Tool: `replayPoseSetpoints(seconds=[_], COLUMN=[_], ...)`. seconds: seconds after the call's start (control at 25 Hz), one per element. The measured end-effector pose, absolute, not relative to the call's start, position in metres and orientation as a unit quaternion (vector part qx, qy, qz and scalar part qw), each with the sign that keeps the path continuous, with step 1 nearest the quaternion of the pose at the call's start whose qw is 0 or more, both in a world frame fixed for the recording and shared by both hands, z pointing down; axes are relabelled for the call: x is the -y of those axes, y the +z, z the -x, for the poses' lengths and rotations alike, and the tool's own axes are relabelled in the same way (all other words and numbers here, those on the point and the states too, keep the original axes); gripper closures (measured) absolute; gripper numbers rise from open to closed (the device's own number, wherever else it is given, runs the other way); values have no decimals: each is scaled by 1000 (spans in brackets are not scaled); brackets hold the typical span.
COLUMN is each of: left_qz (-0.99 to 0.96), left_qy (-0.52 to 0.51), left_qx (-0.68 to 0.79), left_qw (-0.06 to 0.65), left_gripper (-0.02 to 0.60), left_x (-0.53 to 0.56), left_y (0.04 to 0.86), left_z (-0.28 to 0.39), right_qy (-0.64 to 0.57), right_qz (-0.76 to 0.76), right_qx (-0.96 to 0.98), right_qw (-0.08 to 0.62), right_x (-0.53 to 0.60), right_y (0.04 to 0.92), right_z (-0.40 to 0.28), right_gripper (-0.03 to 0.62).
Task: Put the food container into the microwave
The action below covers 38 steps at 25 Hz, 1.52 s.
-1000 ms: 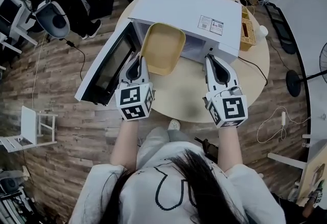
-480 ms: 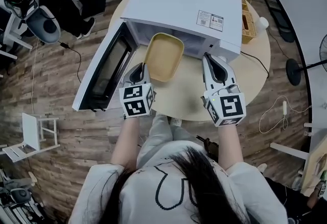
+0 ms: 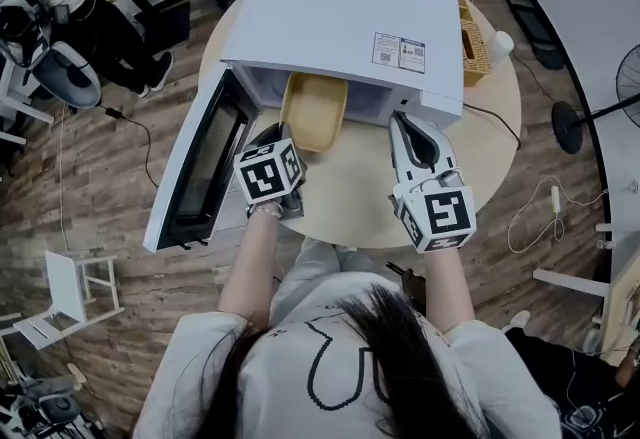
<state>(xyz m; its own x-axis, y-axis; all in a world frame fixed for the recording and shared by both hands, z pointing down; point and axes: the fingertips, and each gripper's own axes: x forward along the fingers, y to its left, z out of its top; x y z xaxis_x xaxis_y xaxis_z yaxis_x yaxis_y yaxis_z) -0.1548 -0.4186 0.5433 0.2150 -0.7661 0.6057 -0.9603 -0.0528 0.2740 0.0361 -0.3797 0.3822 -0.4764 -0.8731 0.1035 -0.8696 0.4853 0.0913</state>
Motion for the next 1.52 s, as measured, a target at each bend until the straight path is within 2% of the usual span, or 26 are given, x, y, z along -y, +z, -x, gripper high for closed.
replayPoseSetpoints(seconds=[0.2, 0.8, 1.52], left_qz=[-695, -696, -662], left_qy=[142, 113, 75], left_qx=[611, 614, 626], left_qw=[351, 355, 406], left_gripper=[557, 555, 543], left_x=[450, 521, 527], left_y=[547, 542, 567], left_z=[150, 120, 128], right_qy=[-19, -45, -50], right_qz=[-526, -572, -569], right_qx=[848, 817, 818], right_qw=[65, 59, 76], right_x=[392, 403, 396], right_y=[374, 343, 341], right_z=[-46, -78, -67], right_gripper=[563, 563, 563])
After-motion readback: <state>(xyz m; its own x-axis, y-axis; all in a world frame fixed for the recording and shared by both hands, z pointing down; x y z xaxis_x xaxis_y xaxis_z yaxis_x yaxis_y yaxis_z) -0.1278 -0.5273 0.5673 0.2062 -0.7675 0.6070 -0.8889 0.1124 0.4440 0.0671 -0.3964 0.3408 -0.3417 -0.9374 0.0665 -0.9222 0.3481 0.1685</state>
